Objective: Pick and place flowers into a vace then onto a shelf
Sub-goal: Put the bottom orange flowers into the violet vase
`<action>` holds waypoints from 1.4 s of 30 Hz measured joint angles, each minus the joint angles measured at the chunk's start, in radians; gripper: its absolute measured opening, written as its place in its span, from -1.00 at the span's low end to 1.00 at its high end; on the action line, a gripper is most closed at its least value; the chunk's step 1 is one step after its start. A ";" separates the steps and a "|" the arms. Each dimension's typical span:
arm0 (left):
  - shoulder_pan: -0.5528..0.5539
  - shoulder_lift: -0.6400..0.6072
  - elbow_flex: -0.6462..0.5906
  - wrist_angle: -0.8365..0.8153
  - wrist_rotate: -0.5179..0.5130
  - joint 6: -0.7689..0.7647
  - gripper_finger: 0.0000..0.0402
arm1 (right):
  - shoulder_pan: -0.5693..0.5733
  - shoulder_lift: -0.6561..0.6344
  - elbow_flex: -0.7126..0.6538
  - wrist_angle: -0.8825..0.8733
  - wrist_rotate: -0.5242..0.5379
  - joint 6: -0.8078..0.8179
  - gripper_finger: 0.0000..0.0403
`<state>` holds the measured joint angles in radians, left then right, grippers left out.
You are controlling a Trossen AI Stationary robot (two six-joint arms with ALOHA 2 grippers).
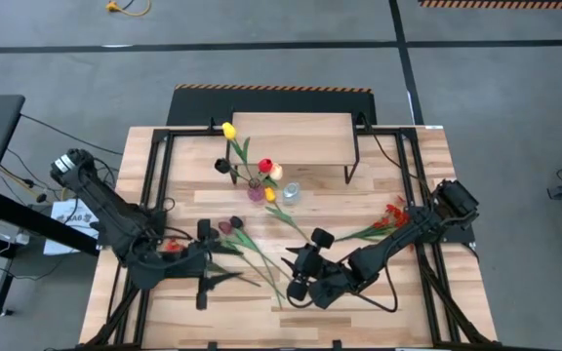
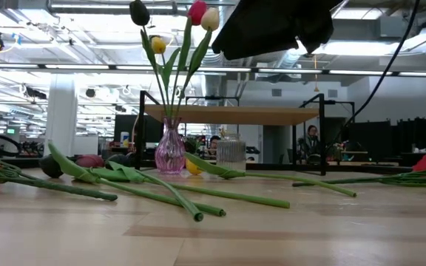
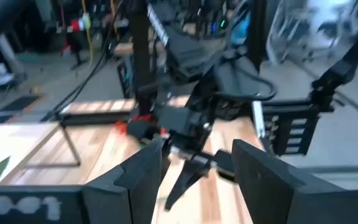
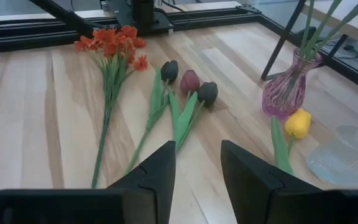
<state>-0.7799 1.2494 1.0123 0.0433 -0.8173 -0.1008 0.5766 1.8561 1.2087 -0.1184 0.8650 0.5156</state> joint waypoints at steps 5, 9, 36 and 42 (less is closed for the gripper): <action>0.018 0.000 -0.123 0.247 0.006 0.073 -0.07 | -0.001 0.000 0.000 0.037 -0.003 0.008 -0.40; -0.001 -0.001 -0.212 0.391 0.056 0.113 -0.07 | 0.006 0.016 -0.002 0.085 -0.004 0.007 -0.40; -0.183 -0.053 -0.282 0.409 -0.102 0.214 -0.07 | -0.027 0.016 0.000 0.145 -0.158 -0.045 -0.40; -0.198 -0.053 -0.282 0.401 -0.101 0.218 -0.07 | -0.056 0.016 0.000 0.141 -0.236 -0.052 -0.40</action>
<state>-0.9774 1.1961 0.7307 0.4442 -0.9184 0.1175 0.5204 1.8721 1.2087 0.0226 0.6285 0.4637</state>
